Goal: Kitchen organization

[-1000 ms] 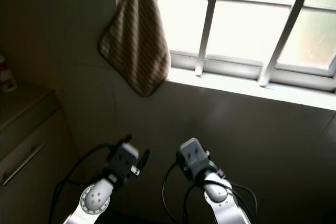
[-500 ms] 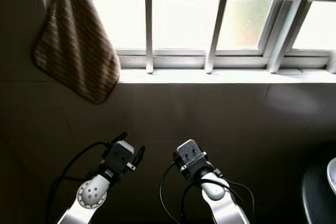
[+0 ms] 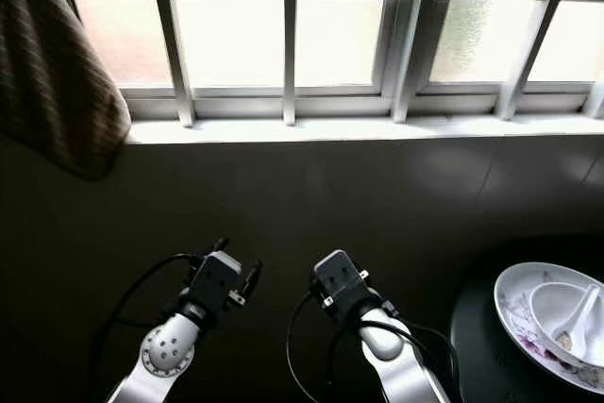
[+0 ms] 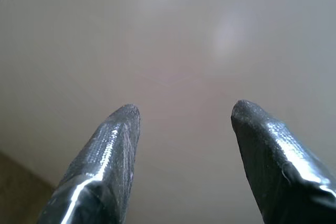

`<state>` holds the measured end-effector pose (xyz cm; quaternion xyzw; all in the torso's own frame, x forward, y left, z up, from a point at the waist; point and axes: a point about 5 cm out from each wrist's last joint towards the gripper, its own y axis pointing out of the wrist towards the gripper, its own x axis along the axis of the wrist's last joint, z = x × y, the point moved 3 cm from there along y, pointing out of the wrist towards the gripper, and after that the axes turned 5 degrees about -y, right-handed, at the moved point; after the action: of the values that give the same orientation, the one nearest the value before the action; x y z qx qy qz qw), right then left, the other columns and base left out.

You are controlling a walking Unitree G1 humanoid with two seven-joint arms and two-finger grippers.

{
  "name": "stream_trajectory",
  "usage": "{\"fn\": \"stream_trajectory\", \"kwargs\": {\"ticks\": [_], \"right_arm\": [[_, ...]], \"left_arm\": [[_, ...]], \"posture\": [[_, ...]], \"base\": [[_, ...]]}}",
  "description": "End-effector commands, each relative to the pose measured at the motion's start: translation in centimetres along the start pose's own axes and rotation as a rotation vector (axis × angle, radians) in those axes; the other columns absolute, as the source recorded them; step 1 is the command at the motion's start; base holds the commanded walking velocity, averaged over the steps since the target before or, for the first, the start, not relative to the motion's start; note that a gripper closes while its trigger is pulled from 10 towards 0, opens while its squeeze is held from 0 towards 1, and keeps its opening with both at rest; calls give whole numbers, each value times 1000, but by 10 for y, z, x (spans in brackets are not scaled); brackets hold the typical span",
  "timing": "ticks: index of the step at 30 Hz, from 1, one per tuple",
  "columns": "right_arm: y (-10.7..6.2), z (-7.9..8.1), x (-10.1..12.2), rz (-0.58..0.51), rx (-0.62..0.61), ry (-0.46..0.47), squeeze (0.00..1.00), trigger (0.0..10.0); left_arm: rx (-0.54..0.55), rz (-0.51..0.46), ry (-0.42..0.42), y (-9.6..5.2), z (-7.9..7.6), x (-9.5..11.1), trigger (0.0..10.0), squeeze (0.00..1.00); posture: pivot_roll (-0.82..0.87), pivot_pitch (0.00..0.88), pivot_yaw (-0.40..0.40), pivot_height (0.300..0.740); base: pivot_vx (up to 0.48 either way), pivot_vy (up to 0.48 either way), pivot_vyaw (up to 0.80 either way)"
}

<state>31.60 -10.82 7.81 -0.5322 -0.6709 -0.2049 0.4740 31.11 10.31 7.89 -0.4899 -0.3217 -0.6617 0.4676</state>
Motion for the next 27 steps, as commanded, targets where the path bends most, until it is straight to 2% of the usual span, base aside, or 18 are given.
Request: {"fn": "stream_trajectory", "kwargs": {"ticks": [1, 9, 15, 24, 27], "right_arm": [[0, -5, 0, 0, -12, -4, 0, 10000], [0, -6, 0, 4, -16, 2, 0, 10000], [0, -9, -2, 15, -30, 27, 0, 10000], [1, -12, -3, 21, -45, 42, 0, 10000], [1, -12, -2, 15, -47, 35, 0, 10000]], "left_arm": [[-13, -14, 0, 2, -3, 4, 10000, 0], [-4, -11, -11, 1, -2, 4, 10000, 0], [-5, -10, -15, 1, -2, 4, 10000, 0], [-4, -21, -22, 2, -2, 5, 10000, 0], [-2, -30, -29, 1, -2, 6, 10000, 0]], "posture": [[-8, 0, 0, 740], [-8, 0, 0, 740], [-11, 0, 0, 740], [-11, 0, -1, 740], [-10, 0, -2, 740]], "base": [[0, 0, 0], [0, 0, 0], [314, 0, -761], [63, 0, -781], [0, 0, 0]]}}
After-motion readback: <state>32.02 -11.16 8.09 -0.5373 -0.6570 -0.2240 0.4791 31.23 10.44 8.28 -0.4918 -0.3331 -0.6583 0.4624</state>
